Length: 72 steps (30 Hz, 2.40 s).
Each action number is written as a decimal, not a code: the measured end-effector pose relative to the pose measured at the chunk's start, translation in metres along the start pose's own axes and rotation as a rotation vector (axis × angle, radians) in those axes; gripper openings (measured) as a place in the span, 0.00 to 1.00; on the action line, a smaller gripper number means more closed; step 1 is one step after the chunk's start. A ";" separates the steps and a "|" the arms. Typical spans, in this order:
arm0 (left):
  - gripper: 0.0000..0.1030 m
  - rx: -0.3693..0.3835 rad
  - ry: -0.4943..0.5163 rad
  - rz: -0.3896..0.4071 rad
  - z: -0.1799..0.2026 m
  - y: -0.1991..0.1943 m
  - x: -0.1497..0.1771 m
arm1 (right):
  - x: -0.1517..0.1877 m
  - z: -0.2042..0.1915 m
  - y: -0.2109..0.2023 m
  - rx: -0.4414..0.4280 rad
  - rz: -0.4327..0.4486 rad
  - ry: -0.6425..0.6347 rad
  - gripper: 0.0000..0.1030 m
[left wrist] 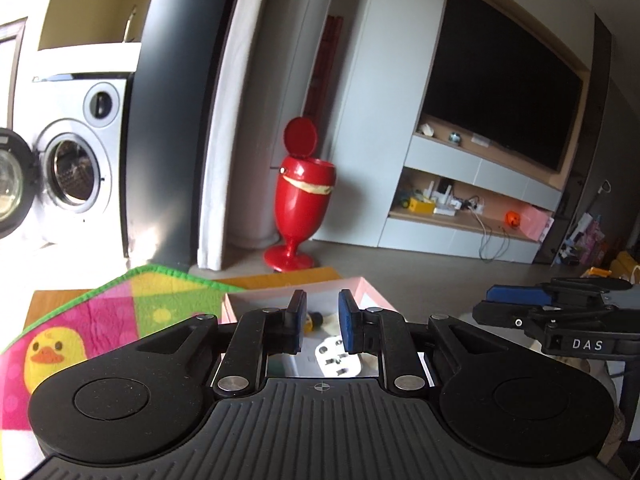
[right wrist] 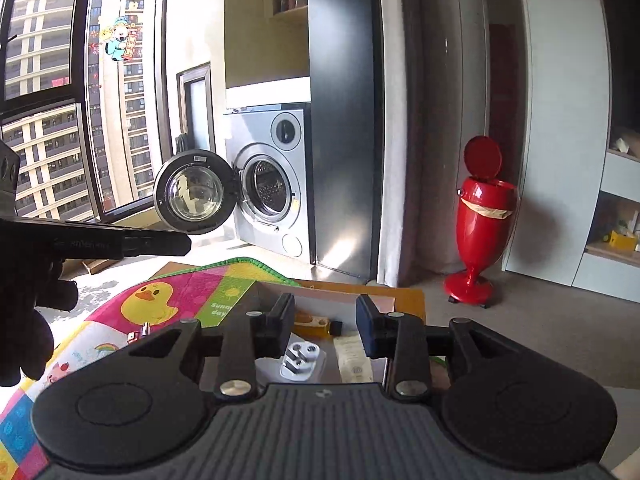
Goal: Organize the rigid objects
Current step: 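Carry bag with left tool while right tool drops adapter into pink box, then grasp white USB hub with left tool while right tool grasps the cable bag, then lift hub with left tool while right tool lifts bag toward pink box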
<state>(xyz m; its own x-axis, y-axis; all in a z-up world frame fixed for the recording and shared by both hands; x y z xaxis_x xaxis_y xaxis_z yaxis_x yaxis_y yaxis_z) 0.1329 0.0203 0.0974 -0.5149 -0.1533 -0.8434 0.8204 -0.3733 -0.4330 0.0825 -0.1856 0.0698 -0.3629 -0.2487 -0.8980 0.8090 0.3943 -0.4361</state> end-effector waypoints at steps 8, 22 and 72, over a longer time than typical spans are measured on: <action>0.19 -0.032 -0.086 -0.178 -0.027 -0.029 0.109 | 0.107 -0.049 0.015 -0.180 -0.218 -0.150 0.53; 0.19 -0.014 -0.085 -0.259 -0.017 -0.033 0.150 | 0.129 -0.076 0.055 -0.234 -0.301 -0.291 0.41; 0.33 -0.170 0.013 -0.321 0.012 0.030 0.158 | 0.156 -0.070 0.029 -0.067 -0.206 -0.086 0.54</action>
<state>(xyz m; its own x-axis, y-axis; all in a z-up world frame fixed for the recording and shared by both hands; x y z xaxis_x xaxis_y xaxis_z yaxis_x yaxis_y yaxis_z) 0.0732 -0.0260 -0.0447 -0.7507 -0.0407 -0.6594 0.6476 -0.2431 -0.7222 0.0170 -0.1507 -0.0870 -0.4740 -0.4031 -0.7828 0.6882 0.3850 -0.6150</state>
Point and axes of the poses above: each gripper's, at about its wrist camera, not at the fingertips, and y roughly the way its jaws point, z to its right, x to its underside, the point moved 9 cm from there along y, roughly the way its jaws point, and after that the axes turned 7 degrees about -y, right-handed, at the moved point
